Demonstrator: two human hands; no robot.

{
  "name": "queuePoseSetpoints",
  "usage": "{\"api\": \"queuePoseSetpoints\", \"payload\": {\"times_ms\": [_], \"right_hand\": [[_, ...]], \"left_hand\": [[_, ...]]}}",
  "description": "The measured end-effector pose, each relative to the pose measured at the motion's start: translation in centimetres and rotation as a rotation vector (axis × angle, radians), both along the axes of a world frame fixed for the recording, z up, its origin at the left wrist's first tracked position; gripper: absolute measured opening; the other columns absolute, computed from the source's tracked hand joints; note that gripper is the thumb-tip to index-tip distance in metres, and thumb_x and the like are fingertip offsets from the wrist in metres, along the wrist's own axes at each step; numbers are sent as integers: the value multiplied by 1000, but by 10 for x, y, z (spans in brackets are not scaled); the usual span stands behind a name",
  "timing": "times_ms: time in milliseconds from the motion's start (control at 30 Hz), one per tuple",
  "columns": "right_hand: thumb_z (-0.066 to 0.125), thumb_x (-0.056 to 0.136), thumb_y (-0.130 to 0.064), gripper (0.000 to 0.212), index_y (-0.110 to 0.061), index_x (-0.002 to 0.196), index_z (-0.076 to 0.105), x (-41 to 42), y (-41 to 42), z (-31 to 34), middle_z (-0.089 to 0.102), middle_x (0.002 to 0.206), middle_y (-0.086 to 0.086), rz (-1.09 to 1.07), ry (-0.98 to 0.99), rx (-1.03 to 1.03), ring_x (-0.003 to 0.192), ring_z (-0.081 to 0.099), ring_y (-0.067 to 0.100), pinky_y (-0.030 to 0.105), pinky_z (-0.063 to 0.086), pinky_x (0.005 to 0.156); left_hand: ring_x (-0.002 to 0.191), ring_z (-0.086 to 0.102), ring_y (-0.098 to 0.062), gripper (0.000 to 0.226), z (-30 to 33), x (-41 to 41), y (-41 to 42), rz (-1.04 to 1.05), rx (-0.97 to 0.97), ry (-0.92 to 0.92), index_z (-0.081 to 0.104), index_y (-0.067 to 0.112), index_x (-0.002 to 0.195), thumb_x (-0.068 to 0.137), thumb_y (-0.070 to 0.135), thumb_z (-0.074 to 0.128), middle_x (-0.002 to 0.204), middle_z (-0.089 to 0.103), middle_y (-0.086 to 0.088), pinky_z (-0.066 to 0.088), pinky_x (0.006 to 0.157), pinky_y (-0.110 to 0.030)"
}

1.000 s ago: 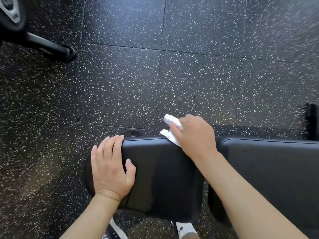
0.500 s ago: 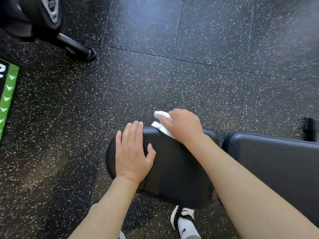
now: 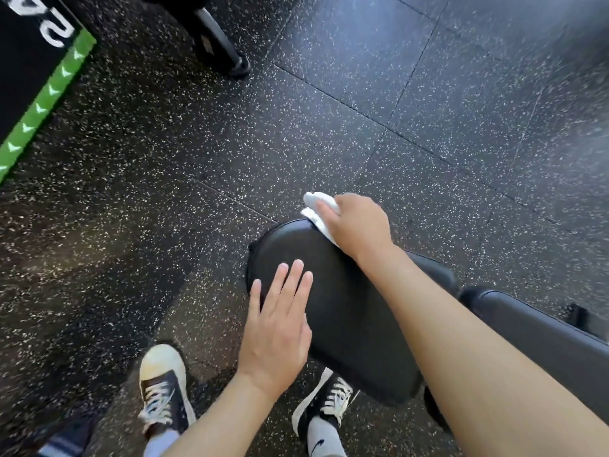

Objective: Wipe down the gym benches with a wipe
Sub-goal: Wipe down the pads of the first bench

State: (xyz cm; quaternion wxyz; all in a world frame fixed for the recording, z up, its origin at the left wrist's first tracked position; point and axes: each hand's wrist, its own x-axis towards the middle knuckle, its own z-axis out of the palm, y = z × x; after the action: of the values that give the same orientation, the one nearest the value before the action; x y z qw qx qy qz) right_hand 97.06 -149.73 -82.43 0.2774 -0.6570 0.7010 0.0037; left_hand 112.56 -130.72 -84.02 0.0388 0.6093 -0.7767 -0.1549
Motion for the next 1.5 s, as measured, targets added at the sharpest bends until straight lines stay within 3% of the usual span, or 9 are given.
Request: {"api": "queuePoseSetpoints", "payload": {"times_ms": [333, 600, 700, 767, 867, 933, 1100, 1233, 1500], "right_hand": [[44, 105, -58, 48, -20, 98, 71, 108, -2, 6, 55, 94, -5, 1011, 110, -178, 94, 55, 24, 36, 36, 68], [38, 77, -81, 56, -29, 67, 55, 81, -31, 10, 52, 66, -5, 532, 105, 70, 69, 58, 27, 35, 35, 57], [48, 96, -61, 48, -23, 70, 59, 106, -13, 2, 46, 72, -7, 727, 265, -117, 83, 59, 27, 35, 37, 62], [48, 99, -56, 44, -21, 79, 67, 134, 15, -4, 47, 80, -7, 1028, 269, -175, 84, 49, 22, 34, 38, 67], [54, 98, -56, 39, -21, 82, 62, 159, 59, -10, 60, 93, 0, 1409, 300, 76, 93, 54, 26, 41, 52, 77], [50, 101, -53, 41, -19, 94, 71, 157, 64, -8, 65, 99, -1, 1454, 253, 82, 98, 59, 26, 40, 54, 79], [55, 102, -53, 41, -20, 82, 69, 112, 9, 4, 59, 85, -1, 991, 52, -163, 83, 52, 26, 39, 45, 70], [60, 98, -50, 51, -24, 60, 38, 59, -12, -3, 45, 67, -3, 260, -12, -81, 72, 49, 24, 36, 29, 63], [54, 102, -47, 43, -20, 72, 41, -55, 54, -4, 45, 79, -5, 29, -10, -412, 77, 46, 24, 38, 35, 63]], "left_hand": [[158, 28, -29, 65, -8, 13, 9, -235, -70, 66, 42, 15, 160, 95, 11, 47, 170, 32, -7, 23, 127, -48], [159, 26, -29, 57, -4, 13, 10, -158, -66, 214, 49, 24, 155, 98, 30, 53, 171, 31, -4, 22, 128, -50], [158, 24, -34, 68, -9, 2, 19, -186, -45, 132, 41, 25, 158, 93, 31, 58, 171, 28, -2, 19, 127, -56], [145, 38, -34, 68, -10, -5, 23, -196, -20, 117, 43, 24, 149, 84, 30, 63, 154, 40, -3, 28, 123, -57], [90, 40, -28, 50, -1, -8, 20, -161, -111, 186, 39, 21, 102, 61, 13, 66, 92, 55, -3, 35, 84, -42], [90, 39, -28, 53, -2, -6, 19, -150, -122, 202, 39, 21, 102, 59, 12, 69, 91, 55, -3, 32, 82, -42], [157, 23, -34, 83, -3, -2, 19, -212, 51, 94, 34, 25, 161, 84, 28, 66, 170, 26, -2, 11, 127, -56], [159, 25, -32, 72, 8, 3, 16, -220, 41, 90, 43, 29, 159, 90, 27, 60, 173, 26, -2, 24, 127, -56], [156, 31, -30, 64, 20, 13, -5, -268, 73, 100, 49, 29, 154, 91, 24, 60, 171, 32, -3, 31, 124, -56]]}}
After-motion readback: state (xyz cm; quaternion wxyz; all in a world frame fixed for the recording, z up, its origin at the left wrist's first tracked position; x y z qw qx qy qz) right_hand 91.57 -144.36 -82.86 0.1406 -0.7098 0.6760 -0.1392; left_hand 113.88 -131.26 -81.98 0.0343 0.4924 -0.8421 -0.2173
